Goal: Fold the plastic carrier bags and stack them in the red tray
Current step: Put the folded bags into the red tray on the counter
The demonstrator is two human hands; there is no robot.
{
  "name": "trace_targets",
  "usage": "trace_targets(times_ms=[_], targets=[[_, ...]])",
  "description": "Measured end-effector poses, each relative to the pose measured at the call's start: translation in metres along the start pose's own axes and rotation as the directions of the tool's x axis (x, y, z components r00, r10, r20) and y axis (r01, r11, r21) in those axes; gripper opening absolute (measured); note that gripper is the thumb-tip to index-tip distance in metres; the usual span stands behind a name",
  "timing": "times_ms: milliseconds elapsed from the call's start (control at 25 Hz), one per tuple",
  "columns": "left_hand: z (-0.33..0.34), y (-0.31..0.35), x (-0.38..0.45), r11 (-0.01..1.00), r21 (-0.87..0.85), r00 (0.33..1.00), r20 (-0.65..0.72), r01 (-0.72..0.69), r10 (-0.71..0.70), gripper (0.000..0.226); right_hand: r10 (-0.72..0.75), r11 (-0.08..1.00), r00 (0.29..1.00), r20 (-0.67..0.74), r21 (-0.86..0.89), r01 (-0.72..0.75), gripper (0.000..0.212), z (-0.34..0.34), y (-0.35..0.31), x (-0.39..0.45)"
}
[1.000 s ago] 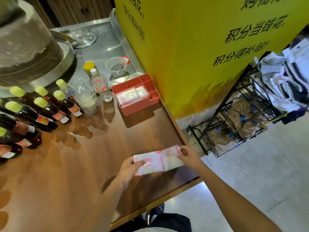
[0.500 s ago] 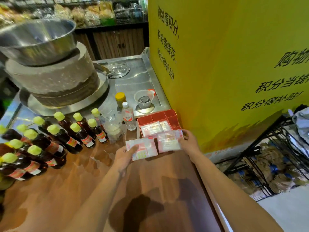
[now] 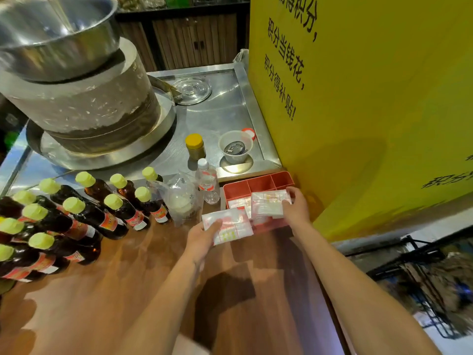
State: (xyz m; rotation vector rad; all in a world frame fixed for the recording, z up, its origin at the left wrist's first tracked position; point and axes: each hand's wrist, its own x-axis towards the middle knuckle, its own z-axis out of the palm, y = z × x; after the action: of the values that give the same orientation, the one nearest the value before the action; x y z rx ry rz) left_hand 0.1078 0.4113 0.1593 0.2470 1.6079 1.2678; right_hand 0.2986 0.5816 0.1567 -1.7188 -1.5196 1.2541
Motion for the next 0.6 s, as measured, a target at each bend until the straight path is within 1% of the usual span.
trace_targets(times_ms=[80,160,240,280,320,360,400,440,480,520,600], targets=[[0.000,-0.004,0.011,1.000,-0.021,1.000,-0.010,0.023,-0.023,0.028,-0.030,0.998,0.999,0.041,-0.046,0.032,0.034,0.008,0.006,0.008],[0.002,-0.005,0.018,0.998,-0.044,0.999,-0.019,0.040,-0.041,0.024,-0.074,0.991,0.994,0.084,-0.105,0.083,0.032,0.014,0.007,0.011],[0.004,-0.005,0.021,0.997,-0.055,0.998,-0.033,0.053,-0.055,0.020,-0.144,0.951,0.979,0.146,-0.253,0.178,0.038,0.017,0.007,0.009],[0.004,-0.005,0.022,0.997,-0.056,0.997,-0.043,0.061,-0.064,0.019,-0.192,0.895,0.965,0.178,-0.372,0.246,0.042,0.018,0.009,0.006],[0.004,-0.006,0.023,0.996,-0.062,0.996,-0.050,0.068,-0.071,0.020,-0.262,0.815,0.944,0.200,-0.478,0.328,0.043,0.020,0.011,0.002],[0.004,-0.007,0.024,0.995,-0.069,0.996,-0.053,0.072,-0.076,0.021,-0.347,0.735,0.909,0.230,-0.535,0.415,0.043,0.022,0.017,-0.001],[0.003,-0.007,0.024,0.994,-0.076,0.995,-0.056,0.076,-0.080,0.021,-0.408,0.671,0.868,0.282,-0.552,0.495,0.042,0.024,0.022,-0.004],[0.002,-0.007,0.025,0.994,-0.078,0.995,-0.059,0.077,-0.082,0.022,-0.432,0.618,0.829,0.355,-0.553,0.559,0.042,0.025,0.027,-0.007],[0.002,-0.006,0.026,0.994,-0.083,0.995,-0.061,0.077,-0.083,0.023,-0.413,0.574,0.798,0.439,-0.555,0.602,0.046,0.025,0.031,-0.008],[0.001,-0.006,0.027,0.993,-0.087,0.995,-0.060,0.076,-0.082,0.026,-0.357,0.543,0.782,0.511,-0.568,0.619,0.051,0.025,0.035,-0.010],[0.000,-0.004,0.029,0.993,-0.091,0.996,-0.051,0.074,-0.079,0.029,-0.239,0.490,0.769,0.593,-0.610,0.622,0.064,0.026,0.041,-0.013]])
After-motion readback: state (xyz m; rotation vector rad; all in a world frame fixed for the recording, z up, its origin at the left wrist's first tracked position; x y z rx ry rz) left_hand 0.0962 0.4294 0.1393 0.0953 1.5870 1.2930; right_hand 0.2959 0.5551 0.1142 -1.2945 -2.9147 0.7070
